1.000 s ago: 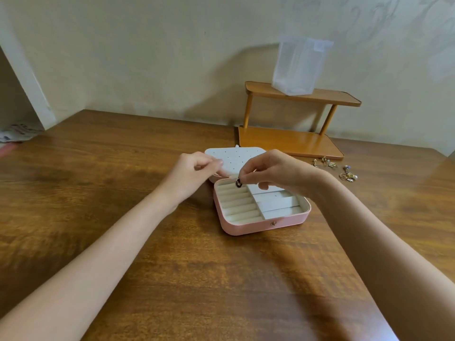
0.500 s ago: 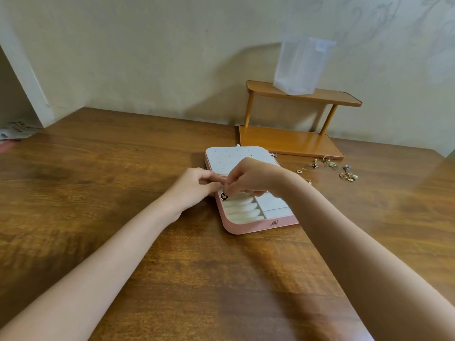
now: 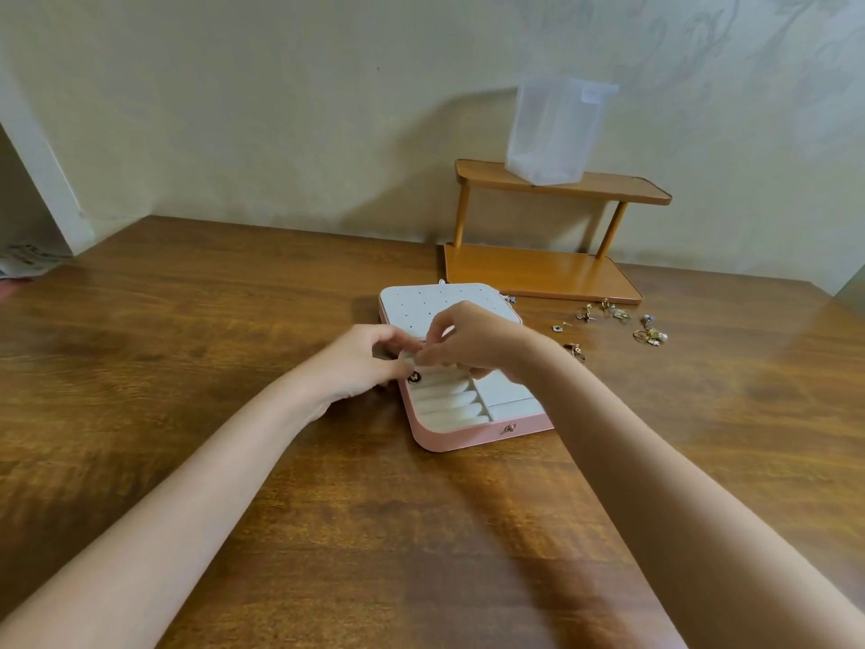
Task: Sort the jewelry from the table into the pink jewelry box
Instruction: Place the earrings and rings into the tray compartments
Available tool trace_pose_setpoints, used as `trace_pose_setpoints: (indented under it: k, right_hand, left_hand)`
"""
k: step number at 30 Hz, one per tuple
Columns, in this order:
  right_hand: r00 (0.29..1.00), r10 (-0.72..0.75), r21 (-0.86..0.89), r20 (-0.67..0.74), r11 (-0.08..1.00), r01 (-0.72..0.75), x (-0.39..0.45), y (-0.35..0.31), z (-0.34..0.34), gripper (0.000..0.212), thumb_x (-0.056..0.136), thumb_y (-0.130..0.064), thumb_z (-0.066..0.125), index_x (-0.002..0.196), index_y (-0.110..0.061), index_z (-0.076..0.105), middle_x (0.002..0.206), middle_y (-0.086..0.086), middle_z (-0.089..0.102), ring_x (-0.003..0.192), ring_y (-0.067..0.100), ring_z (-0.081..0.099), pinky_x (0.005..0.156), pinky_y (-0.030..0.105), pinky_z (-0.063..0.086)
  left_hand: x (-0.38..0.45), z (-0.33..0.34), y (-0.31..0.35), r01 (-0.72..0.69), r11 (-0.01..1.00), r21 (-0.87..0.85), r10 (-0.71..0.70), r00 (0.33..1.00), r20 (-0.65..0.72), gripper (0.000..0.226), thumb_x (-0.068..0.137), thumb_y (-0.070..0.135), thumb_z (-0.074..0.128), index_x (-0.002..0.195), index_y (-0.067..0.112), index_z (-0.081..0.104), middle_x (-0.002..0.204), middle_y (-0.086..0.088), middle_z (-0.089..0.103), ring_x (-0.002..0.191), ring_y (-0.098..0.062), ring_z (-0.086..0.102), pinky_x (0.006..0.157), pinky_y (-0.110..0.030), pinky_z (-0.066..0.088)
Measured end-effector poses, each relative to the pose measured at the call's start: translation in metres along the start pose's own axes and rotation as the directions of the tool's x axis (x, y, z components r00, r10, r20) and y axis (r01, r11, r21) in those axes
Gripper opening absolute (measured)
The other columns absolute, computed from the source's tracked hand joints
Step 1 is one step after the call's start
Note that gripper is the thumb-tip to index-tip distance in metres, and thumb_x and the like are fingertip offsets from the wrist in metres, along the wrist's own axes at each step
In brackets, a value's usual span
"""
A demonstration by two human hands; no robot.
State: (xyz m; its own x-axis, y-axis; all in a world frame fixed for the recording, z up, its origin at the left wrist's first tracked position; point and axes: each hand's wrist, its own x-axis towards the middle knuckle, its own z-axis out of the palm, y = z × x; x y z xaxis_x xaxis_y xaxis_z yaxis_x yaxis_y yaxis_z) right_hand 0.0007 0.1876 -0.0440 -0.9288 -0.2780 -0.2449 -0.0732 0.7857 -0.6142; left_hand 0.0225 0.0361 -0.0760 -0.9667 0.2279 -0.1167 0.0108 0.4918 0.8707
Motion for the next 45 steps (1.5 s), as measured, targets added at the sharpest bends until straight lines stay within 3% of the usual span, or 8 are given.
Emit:
trace_pose_setpoints:
  k: [5, 9, 12, 17, 23, 27, 40, 45]
  right_hand:
    - [0.929, -0.002, -0.141, -0.370, 0.988, -0.054, 0.001, 0.033, -0.047, 0.017, 0.089, -0.018, 0.061, 0.090, -0.002, 0.065, 0.080, 0.006, 0.062, 0.063, 0.012, 0.054, 0.055, 0.019, 0.046]
    - [0.831, 0.091, -0.229, -0.549, 0.940, -0.255, -0.001, 0.079, -0.075, 0.015, 0.089, -0.007, 0.058, 0.097, -0.001, 0.069, 0.097, 0.014, 0.067, 0.080, 0.025, 0.058, 0.071, 0.032, 0.048]
    - [0.843, 0.156, -0.265, -0.515, 0.906, -0.330, -0.004, 0.109, -0.073, 0.015, 0.087, -0.005, 0.060, 0.098, -0.002, 0.070, 0.100, 0.015, 0.068, 0.086, 0.027, 0.061, 0.076, 0.036, 0.051]
    - [0.880, 0.127, -0.334, -0.458, 0.893, -0.303, -0.007, 0.126, -0.061, 0.018, 0.086, -0.006, 0.060, 0.102, -0.006, 0.069, 0.103, 0.016, 0.066, 0.092, 0.032, 0.062, 0.080, 0.039, 0.053]
    - [0.882, 0.087, -0.324, -0.463, 0.910, -0.260, -0.009, 0.134, -0.064, 0.018, 0.083, -0.003, 0.061, 0.096, -0.010, 0.072, 0.102, 0.014, 0.068, 0.093, 0.031, 0.062, 0.082, 0.042, 0.053]
    - [0.912, 0.019, -0.334, -0.409, 0.927, -0.170, -0.010, 0.131, -0.070, 0.024, 0.088, -0.007, 0.059, 0.109, -0.011, 0.069, 0.110, 0.010, 0.066, 0.096, 0.024, 0.062, 0.085, 0.033, 0.052]
    - [0.950, -0.054, -0.394, -0.308, 0.916, -0.076, -0.012, 0.132, -0.070, 0.023, 0.088, -0.004, 0.057, 0.105, -0.009, 0.070, 0.109, 0.008, 0.067, 0.099, 0.022, 0.061, 0.083, 0.026, 0.047]
    - [0.911, -0.098, -0.435, -0.401, 0.895, -0.095, -0.016, 0.133, -0.066, 0.017, 0.085, -0.007, 0.061, 0.097, -0.011, 0.072, 0.101, 0.010, 0.069, 0.093, 0.024, 0.062, 0.083, 0.037, 0.053]
  left_hand:
    - [0.011, 0.004, 0.010, 0.027, 0.977, 0.210, -0.021, 0.999, -0.028, 0.016, 0.086, 0.018, 0.062, 0.100, 0.026, 0.063, 0.102, 0.005, 0.056, 0.100, -0.014, 0.052, 0.081, -0.026, 0.045]
    - [0.015, 0.012, 0.019, -0.047, 0.907, 0.419, 0.152, 0.964, -0.220, 0.005, 0.088, 0.025, 0.060, 0.090, 0.029, 0.061, 0.101, 0.003, 0.045, 0.101, -0.014, 0.044, 0.081, -0.028, 0.037]
    - [0.016, 0.022, 0.028, -0.174, 0.891, 0.419, 0.239, 0.965, -0.108, 0.006, 0.088, 0.023, 0.060, 0.090, 0.029, 0.061, 0.101, 0.005, 0.045, 0.097, -0.010, 0.046, 0.073, -0.021, 0.036]
    - [0.021, 0.036, 0.031, -0.236, 0.882, 0.409, 0.261, 0.965, -0.005, 0.009, 0.089, 0.020, 0.058, 0.089, 0.028, 0.062, 0.107, 0.001, 0.050, 0.102, -0.010, 0.049, 0.083, -0.023, 0.038]
    - [0.025, 0.041, 0.034, -0.234, 0.881, 0.410, 0.257, 0.966, 0.000, 0.013, 0.090, 0.015, 0.056, 0.088, 0.026, 0.063, 0.106, 0.003, 0.055, 0.096, -0.008, 0.052, 0.082, -0.022, 0.041]
    - [0.027, 0.040, 0.034, -0.228, 0.884, 0.407, 0.250, 0.968, -0.001, 0.015, 0.090, 0.013, 0.056, 0.087, 0.025, 0.064, 0.107, 0.002, 0.061, 0.097, -0.009, 0.055, 0.086, -0.025, 0.046]
    - [0.029, 0.047, 0.036, -0.208, 0.877, 0.433, 0.228, 0.974, 0.006, 0.016, 0.091, 0.013, 0.054, 0.094, 0.020, 0.068, 0.104, 0.004, 0.064, 0.094, -0.006, 0.054, 0.077, -0.016, 0.039]
    - [0.031, 0.048, 0.036, -0.218, 0.877, 0.428, 0.233, 0.972, 0.017, 0.016, 0.091, 0.014, 0.054, 0.093, 0.022, 0.067, 0.098, 0.007, 0.062, 0.092, -0.005, 0.054, 0.071, -0.011, 0.039]
